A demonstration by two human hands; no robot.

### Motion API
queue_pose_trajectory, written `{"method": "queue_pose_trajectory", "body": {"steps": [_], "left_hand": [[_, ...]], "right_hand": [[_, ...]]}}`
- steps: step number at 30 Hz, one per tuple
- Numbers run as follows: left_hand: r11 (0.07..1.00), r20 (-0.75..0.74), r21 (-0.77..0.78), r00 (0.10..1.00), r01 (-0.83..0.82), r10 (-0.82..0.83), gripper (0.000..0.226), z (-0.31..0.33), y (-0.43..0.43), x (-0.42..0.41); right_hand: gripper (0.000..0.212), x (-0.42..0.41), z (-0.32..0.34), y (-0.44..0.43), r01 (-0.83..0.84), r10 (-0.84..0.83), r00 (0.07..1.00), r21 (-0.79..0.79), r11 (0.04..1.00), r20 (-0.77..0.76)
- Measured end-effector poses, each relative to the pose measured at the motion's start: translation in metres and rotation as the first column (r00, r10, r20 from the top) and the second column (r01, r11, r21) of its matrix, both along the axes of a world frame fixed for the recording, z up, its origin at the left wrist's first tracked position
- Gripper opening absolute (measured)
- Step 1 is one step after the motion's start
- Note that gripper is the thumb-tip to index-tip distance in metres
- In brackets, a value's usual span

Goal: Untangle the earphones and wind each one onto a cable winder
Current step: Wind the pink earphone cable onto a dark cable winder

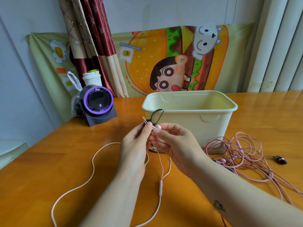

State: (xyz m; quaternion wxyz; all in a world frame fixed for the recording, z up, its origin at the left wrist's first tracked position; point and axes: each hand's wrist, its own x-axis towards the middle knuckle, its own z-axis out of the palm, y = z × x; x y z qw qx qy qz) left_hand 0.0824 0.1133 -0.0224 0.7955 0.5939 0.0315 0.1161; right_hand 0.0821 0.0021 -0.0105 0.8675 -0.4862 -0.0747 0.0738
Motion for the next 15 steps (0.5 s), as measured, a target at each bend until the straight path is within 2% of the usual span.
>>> {"method": "queue_pose_trajectory", "body": {"steps": [3, 7, 15], "left_hand": [[0.995, 0.029, 0.100, 1.000, -0.005, 0.002, 0.037, -0.001, 0.000, -0.001], [0.991, 0.055, 0.137, 0.998, -0.003, -0.004, 0.046, 0.000, 0.003, -0.003], [0.981, 0.097, 0.193, 0.994, 0.023, -0.042, 0.039, 0.003, 0.007, -0.003]], "right_hand": [[0.038, 0.000, 0.002, -0.001, 0.041, -0.040, 0.999, -0.032, 0.999, 0.016], [0.048, 0.001, 0.003, -0.004, 0.033, -0.032, 0.999, -0.051, 0.998, 0.020], [0.020, 0.004, 0.008, -0.012, -0.119, 0.118, 0.992, -0.030, 0.992, -0.035]]}}
